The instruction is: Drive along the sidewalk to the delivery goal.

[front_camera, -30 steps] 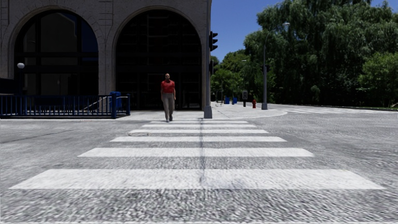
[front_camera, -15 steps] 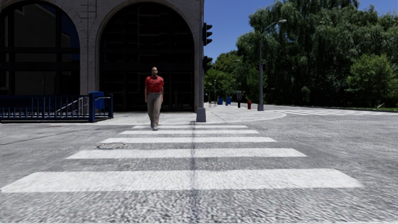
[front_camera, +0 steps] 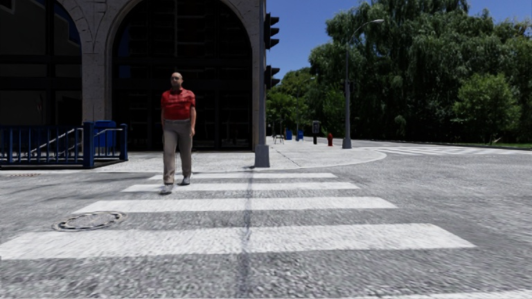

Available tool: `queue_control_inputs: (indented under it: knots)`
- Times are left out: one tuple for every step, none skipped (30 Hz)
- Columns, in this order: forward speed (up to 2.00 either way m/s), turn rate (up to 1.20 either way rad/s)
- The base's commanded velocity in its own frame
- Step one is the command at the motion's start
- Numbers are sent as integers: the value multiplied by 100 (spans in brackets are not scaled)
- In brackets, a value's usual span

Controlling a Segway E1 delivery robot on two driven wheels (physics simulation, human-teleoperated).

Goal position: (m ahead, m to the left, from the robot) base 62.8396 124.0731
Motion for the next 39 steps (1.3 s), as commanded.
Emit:
queue_control_inputs:
  knots:
    - [200, 0]
    - [200, 0]
    - [200, 0]
    - [200, 0]
    - [200, 0]
    - [200, 0]
    - [200, 0]
    - [200, 0]
    - [200, 0]
    - [200, 0]
    - [200, 0]
    - [200, 0]
    - [200, 0]
    - [200, 0]
    - [200, 0]
    - [200, 0]
    - [200, 0]
    - [200, 0]
    - [200, 0]
    - [200, 0]
    - [200, 0]
    - [200, 10]
    - [200, 28]
    - [200, 40]
    - [200, 40]
    - [200, 43]
    - [200, 44]
    - [200, 44]
    - [200, 44]
    - [200, 44]
    - [200, 44]
    - [200, 44]
    - [200, 44]
    - [200, 44]
    - [200, 44]
    - [200, 44]
    - [200, 44]
    - [200, 44]
    - [200, 44]
